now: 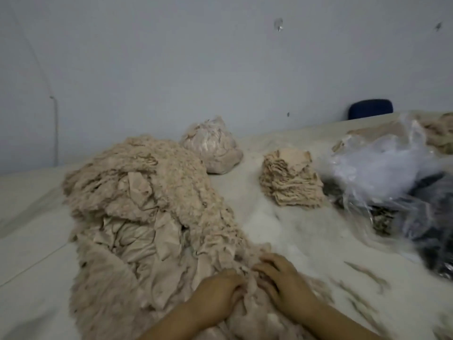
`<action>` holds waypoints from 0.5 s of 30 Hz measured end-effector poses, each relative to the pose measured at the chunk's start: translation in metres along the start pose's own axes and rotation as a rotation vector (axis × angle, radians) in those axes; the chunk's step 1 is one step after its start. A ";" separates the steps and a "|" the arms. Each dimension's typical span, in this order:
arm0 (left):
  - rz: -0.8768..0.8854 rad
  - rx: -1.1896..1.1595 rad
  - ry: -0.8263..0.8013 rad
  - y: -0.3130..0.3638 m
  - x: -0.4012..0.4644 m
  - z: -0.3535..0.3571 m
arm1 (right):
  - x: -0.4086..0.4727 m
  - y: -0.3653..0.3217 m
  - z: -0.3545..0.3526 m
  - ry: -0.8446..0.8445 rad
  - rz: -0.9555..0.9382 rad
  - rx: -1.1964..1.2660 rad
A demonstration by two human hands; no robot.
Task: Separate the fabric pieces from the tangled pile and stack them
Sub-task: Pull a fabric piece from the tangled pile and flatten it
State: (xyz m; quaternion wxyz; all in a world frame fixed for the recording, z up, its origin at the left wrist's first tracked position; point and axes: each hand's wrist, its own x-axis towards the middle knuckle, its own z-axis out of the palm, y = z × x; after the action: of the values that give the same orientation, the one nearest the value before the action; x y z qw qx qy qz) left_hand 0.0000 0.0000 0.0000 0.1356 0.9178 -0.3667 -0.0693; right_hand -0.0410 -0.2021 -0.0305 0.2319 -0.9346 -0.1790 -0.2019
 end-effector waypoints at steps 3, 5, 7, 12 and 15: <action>-0.006 0.027 0.028 0.006 -0.001 -0.016 | -0.012 0.014 -0.016 -0.074 0.182 0.031; -0.001 0.057 0.056 0.016 -0.007 -0.012 | -0.025 0.019 -0.025 -0.135 0.265 -0.022; 0.017 0.071 0.202 0.020 0.001 -0.010 | -0.030 0.021 -0.033 -0.193 0.294 0.019; -0.144 0.038 0.098 0.047 0.038 0.003 | -0.016 0.022 -0.048 -0.103 0.562 0.207; -0.151 -0.011 0.127 0.059 0.055 0.009 | 0.003 0.028 -0.048 -0.284 0.629 0.061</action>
State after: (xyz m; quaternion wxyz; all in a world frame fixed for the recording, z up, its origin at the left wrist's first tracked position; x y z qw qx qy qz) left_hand -0.0017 -0.0809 0.0073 0.1579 0.9446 -0.2869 -0.0233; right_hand -0.0409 -0.2485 -0.0002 0.2833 -0.9554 0.0813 0.0170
